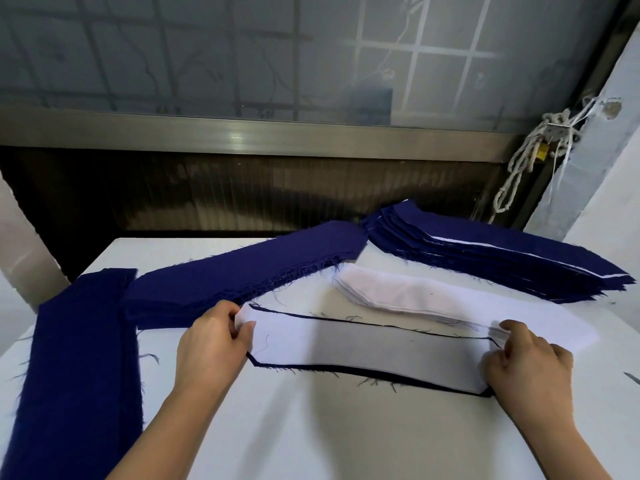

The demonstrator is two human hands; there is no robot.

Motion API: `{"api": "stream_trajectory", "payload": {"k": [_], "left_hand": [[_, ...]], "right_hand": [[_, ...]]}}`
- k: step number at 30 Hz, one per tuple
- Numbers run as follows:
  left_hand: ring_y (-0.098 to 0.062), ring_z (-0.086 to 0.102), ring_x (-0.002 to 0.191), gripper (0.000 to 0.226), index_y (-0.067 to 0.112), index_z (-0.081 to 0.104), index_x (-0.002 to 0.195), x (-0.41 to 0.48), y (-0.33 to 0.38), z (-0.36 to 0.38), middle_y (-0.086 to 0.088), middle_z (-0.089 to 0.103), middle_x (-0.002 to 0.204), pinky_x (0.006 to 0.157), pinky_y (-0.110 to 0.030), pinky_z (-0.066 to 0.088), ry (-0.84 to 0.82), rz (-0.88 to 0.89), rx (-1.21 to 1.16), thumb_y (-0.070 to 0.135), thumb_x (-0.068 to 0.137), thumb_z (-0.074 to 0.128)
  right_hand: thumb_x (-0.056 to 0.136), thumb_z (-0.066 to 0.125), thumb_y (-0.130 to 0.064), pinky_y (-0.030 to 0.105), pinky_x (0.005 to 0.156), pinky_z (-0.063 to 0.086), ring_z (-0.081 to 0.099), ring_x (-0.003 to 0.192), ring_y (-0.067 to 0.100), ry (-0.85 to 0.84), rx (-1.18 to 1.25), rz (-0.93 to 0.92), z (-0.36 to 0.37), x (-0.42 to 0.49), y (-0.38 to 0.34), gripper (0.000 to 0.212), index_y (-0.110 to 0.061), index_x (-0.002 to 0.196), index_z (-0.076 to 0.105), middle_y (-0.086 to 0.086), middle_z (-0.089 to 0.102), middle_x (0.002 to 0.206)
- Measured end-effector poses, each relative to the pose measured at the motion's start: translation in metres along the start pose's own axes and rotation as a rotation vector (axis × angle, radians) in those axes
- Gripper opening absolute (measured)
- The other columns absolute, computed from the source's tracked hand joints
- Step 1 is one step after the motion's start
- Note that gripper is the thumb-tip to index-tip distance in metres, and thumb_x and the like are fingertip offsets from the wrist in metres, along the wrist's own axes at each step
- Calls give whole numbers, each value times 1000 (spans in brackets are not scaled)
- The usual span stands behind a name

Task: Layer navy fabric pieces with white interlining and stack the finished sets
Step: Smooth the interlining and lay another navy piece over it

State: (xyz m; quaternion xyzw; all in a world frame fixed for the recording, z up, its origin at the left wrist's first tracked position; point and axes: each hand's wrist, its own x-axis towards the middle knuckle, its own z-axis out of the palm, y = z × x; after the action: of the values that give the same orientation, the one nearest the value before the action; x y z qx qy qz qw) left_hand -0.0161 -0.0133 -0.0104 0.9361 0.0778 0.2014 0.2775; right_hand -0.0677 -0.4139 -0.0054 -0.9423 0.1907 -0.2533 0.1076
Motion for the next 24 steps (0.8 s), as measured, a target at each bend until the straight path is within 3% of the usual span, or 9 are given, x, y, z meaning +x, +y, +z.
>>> {"api": "stream_trajectory", "payload": {"k": [4, 7, 10, 16, 20, 24], "left_hand": [[-7, 49, 55, 31, 27, 43, 79, -2, 1, -3, 13, 50, 66, 47, -26, 32, 100, 14, 2, 26, 84, 73], [-13, 49, 52, 29, 24, 45, 75, -3, 1, -2, 11, 51, 61, 47, -28, 36, 62, 97, 101, 26, 86, 71], [-18, 49, 49, 26, 19, 48, 75, -6, 3, -3, 8, 52, 57, 46, -30, 38, 19, 163, 175, 25, 88, 70], [-23, 51, 51, 20, 14, 54, 73, -2, 10, -17, 2, 55, 60, 45, -31, 40, 132, 262, 203, 16, 86, 69], [-33, 60, 80, 14, 10, 66, 94, 35, 1, -43, -10, 66, 85, 61, -40, 47, 197, 159, 330, 24, 92, 63], [-38, 57, 105, 34, 7, 66, 114, 77, -18, -65, -17, 61, 113, 78, -43, 48, 10, -87, 580, 34, 96, 57]], "right_hand": [[58, 71, 0, 45, 86, 32, 56, 85, 37, 80, -9, 34, 3, 2, 7, 50, -4, 107, 61, 11, 59, 87], [66, 60, -3, 45, 80, 33, 57, 79, 39, 142, -51, -61, 7, 0, 5, 32, -3, 97, 65, 12, 60, 80], [60, 43, -10, 42, 74, 33, 56, 69, 37, 164, -72, -160, 10, 0, 6, 34, -5, 84, 67, 9, 58, 69], [64, 48, -2, 42, 75, 32, 56, 71, 37, 148, -63, -153, 14, 1, 11, 25, -6, 79, 68, 9, 58, 71], [65, 57, 4, 42, 76, 32, 56, 71, 37, 115, -61, -132, 14, 1, 12, 18, -6, 77, 67, 9, 59, 70], [64, 64, 8, 44, 77, 36, 56, 72, 38, 69, -59, -136, 11, 2, 11, 20, -5, 78, 67, 11, 60, 72]]}}
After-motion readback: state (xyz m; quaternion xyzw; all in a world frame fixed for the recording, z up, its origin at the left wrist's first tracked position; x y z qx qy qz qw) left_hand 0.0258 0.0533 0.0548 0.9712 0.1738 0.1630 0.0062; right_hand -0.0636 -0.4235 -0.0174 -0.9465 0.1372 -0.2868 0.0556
